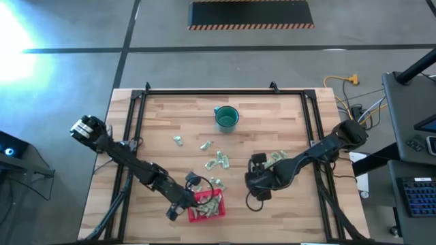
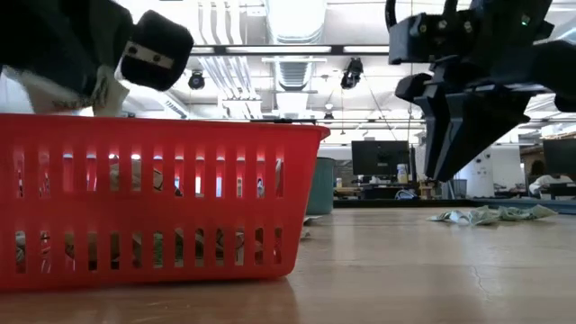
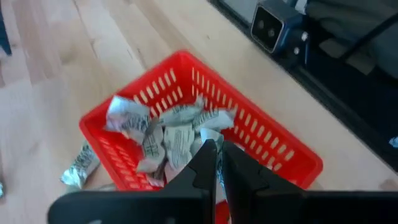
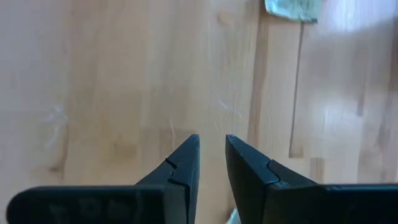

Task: Pick and place items into bin
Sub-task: Put the green stevia packet into the red bin

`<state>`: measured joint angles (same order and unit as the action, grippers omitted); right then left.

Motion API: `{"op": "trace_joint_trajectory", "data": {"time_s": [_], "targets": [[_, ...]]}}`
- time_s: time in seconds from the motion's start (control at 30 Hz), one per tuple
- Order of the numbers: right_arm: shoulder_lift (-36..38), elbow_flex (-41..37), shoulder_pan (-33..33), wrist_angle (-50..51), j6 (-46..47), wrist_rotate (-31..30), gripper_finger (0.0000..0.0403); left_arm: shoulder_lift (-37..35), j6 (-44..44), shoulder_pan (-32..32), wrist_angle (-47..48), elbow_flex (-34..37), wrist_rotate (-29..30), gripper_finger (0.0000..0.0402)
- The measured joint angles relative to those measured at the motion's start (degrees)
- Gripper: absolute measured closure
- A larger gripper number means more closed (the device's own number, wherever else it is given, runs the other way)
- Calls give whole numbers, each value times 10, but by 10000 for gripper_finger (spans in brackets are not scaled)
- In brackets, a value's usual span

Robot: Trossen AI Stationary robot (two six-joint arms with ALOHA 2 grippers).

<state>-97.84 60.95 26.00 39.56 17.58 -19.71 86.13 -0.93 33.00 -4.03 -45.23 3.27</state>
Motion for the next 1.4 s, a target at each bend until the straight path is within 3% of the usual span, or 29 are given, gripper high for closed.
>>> {"op": "trace_joint_trajectory", "data": {"time_s": [0.17, 0.33, 0.5, 0.67, 1.4], "targets": [[0, -3, 0, 46, 46, -25, 340, 0, -16, 0, 1, -6, 3, 385], [1, -23, 0, 83, 120, -60, 331, 0, -13, 0, 3, -2, 34, 324], [5, -48, 0, 82, 143, -60, 312, 0, -13, 0, 4, -5, 36, 260], [15, -66, 0, 82, 151, -60, 295, 0, -10, 0, 2, -6, 36, 223], [25, -143, -43, 26, 153, -24, 300, -13, 21, 0, 22, -8, 34, 211]]}}
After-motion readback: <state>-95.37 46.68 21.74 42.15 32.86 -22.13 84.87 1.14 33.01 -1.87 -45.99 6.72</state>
